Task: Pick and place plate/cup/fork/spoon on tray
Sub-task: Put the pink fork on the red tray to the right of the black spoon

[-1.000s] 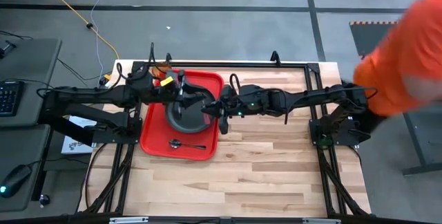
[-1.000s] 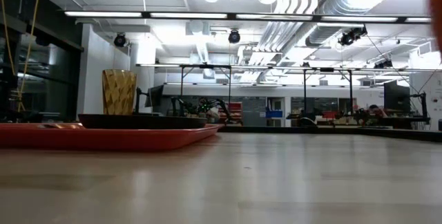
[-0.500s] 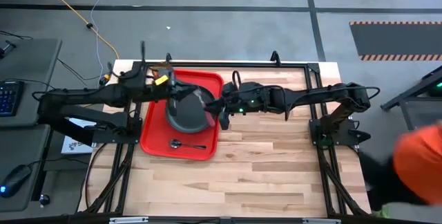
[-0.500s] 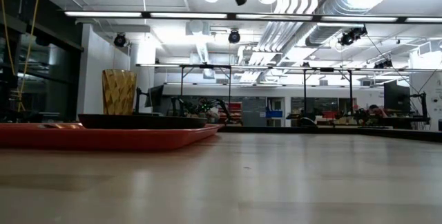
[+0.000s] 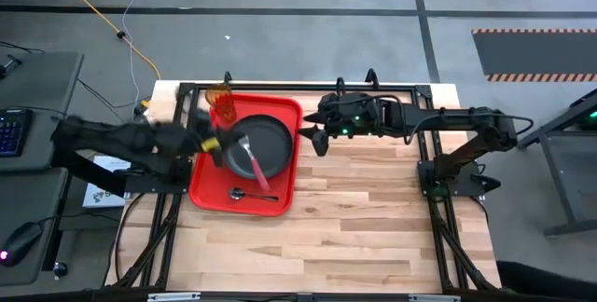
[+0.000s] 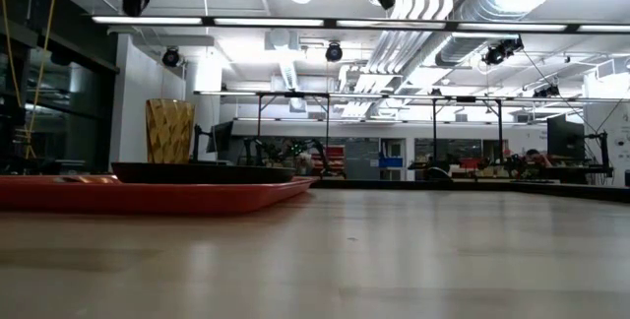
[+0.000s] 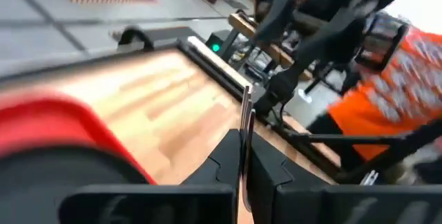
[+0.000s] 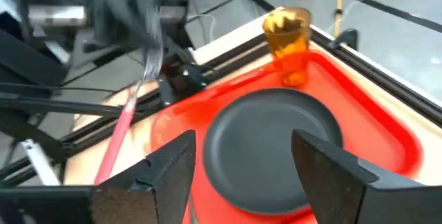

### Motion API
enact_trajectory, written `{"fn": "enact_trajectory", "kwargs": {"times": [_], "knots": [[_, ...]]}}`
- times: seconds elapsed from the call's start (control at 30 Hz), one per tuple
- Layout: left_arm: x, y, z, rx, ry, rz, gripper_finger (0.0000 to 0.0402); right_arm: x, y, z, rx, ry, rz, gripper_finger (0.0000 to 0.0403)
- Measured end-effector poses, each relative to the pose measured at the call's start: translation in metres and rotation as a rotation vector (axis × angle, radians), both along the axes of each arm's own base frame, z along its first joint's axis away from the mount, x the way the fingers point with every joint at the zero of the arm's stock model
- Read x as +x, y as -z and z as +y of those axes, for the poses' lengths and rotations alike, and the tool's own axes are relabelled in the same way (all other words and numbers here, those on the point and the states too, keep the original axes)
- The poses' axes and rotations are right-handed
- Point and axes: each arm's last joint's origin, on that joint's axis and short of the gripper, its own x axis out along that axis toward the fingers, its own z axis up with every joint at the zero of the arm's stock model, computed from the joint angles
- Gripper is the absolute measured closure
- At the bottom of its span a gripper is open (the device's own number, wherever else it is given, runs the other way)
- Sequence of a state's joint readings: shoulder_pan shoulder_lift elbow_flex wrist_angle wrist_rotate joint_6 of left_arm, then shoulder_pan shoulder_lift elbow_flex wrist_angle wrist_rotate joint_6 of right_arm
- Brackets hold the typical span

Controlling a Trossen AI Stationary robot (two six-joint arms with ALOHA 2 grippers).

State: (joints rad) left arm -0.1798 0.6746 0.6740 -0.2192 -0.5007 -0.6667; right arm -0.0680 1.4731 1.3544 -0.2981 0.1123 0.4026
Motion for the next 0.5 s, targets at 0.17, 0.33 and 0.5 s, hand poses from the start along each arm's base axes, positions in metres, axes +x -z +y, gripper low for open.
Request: {"fn": "enact_trajectory", "kwargs": {"times": [0.17, 0.33, 0.5], "knots": [[0.002, 0.063, -0.041, -0.206, -0.141, -0.119, 0.0401, -0.003, 0.003, -0.001, -0.026, 0.02, 0.049, 0.0171], [-0.007, 0.102, -0.076, -0.278, -0.353, -0.256, 0.0401, -0.004, 0.005, -0.003, -0.032, 0.037, 0.07, 0.0171], [-0.003, 0.127, -0.096, -0.29, -0.425, -0.343, 0.0401, -0.004, 0.006, -0.009, -0.029, 0.054, 0.074, 0.0171]]}}
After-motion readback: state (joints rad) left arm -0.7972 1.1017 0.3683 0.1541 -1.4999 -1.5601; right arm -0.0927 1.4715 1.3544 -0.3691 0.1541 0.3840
